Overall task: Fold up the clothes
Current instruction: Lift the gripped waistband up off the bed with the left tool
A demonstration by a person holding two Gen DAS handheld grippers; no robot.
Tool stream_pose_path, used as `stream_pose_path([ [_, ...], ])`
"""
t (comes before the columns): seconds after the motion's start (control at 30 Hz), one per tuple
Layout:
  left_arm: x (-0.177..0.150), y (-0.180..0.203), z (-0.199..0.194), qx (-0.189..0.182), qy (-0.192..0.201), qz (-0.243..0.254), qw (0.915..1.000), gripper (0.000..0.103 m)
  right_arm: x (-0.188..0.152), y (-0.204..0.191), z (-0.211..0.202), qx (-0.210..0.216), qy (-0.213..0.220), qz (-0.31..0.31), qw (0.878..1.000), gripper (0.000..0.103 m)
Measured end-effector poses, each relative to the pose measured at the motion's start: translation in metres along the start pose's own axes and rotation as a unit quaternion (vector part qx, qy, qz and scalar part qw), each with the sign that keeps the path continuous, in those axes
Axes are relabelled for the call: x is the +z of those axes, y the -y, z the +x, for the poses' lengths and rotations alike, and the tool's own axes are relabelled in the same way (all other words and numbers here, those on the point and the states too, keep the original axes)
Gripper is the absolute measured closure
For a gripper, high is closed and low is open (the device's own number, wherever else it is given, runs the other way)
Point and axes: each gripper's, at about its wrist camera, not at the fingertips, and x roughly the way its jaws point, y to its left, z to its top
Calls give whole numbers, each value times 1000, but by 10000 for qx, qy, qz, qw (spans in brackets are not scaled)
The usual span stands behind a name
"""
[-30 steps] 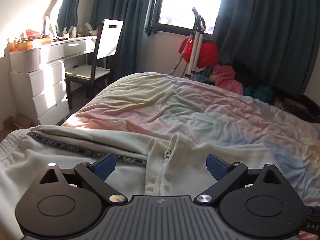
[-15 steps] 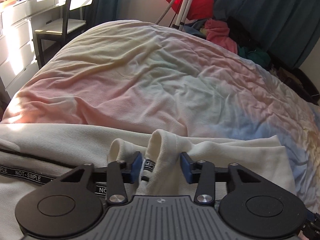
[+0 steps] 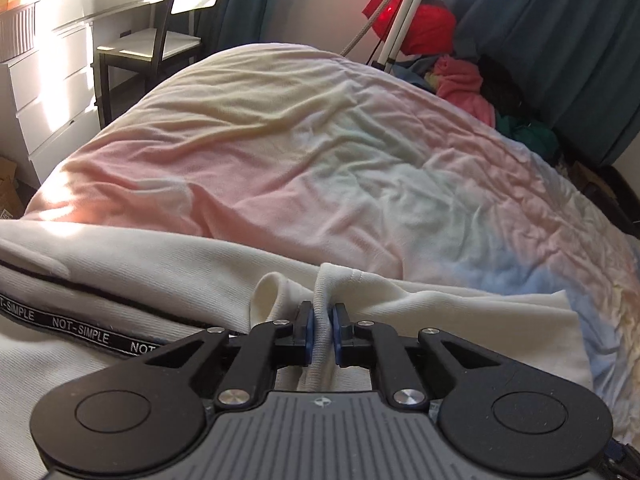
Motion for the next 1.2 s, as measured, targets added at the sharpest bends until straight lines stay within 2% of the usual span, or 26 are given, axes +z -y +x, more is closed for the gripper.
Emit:
stream_pose_path([
  [0.2,-2,0,-23,110,-8,73,9999,69,-3,0,1,-32,18,-78,10000,39],
  [0.27,-5,0,-42,313,76,200,9993,46,-3,-1,0,-52,24,-107,9999,39],
  [0.33,-10,-4,-67,467,206,282,9983,35,-4,-4,-2,-79,29,-183,9998,39],
  [0.53,-41,-58,-146,330,328,-185,9987,22,-7,-6,-13,-109,35,-213,9997,39],
  [0.7,-72,-118,-201,498,247,-881,9946,14,-10,-5,-21,-80,19,-144,9999,39],
  [0.77,-87,-144,-217,598,198,-1347,9889,6,-13,-7,-23,-89,1,-186,9998,39],
  [0.83,-104,-168,-230,604,232,-1829,9810,4,-15,-10,-24,-129,-7,-291,9995,39],
  [1.0,-142,-209,-233,155,98,-2846,9585,4,-17,-13,-25,-171,-22,-376,9991,39],
  [1.1,-156,-227,-220,-65,15,-3412,9400,5,-18,-13,-25,-184,-27,-392,9991,39],
  [1.2,-163,-247,-205,-354,64,-3973,9170,6,-18,-14,-25,-204,-18,-414,9989,39],
])
